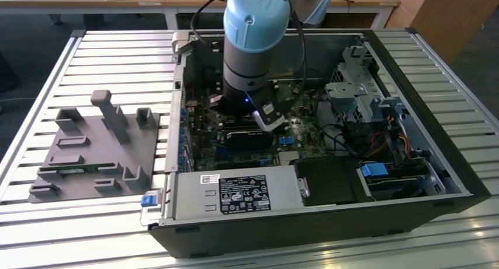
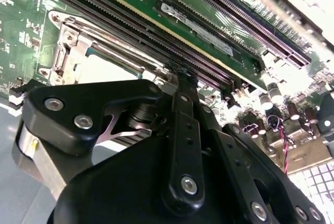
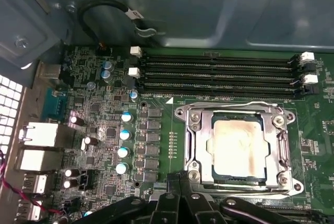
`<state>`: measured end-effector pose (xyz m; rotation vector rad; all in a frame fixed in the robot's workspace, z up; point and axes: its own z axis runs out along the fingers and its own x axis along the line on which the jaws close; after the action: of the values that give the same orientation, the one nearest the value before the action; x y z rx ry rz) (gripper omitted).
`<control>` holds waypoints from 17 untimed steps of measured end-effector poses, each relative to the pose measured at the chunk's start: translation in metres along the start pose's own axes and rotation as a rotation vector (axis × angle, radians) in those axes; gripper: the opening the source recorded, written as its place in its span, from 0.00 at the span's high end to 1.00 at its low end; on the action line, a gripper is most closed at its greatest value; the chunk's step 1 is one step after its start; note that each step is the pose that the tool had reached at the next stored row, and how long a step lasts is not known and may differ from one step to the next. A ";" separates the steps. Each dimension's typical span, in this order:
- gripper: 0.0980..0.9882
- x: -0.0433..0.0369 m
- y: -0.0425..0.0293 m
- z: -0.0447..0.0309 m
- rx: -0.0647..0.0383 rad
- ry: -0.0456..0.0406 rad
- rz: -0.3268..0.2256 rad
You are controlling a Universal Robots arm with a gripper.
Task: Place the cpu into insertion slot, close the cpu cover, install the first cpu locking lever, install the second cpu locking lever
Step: 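Install the second cpu locking lever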
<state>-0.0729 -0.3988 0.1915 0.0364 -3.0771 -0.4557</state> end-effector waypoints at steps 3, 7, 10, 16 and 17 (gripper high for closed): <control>0.99 0.0002 0.0016 -0.0054 -0.002 0.0001 0.000; 0.99 0.0003 0.0033 -0.0109 -0.003 0.0000 0.000; 0.99 0.0005 0.0053 -0.0174 -0.004 0.0001 0.000; 0.99 0.0007 0.0081 -0.0267 -0.011 0.0000 -0.001; 0.99 0.0007 0.0087 -0.0289 -0.012 0.0000 -0.001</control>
<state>-0.0728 -0.3988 0.2217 0.0371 -3.0741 -0.4747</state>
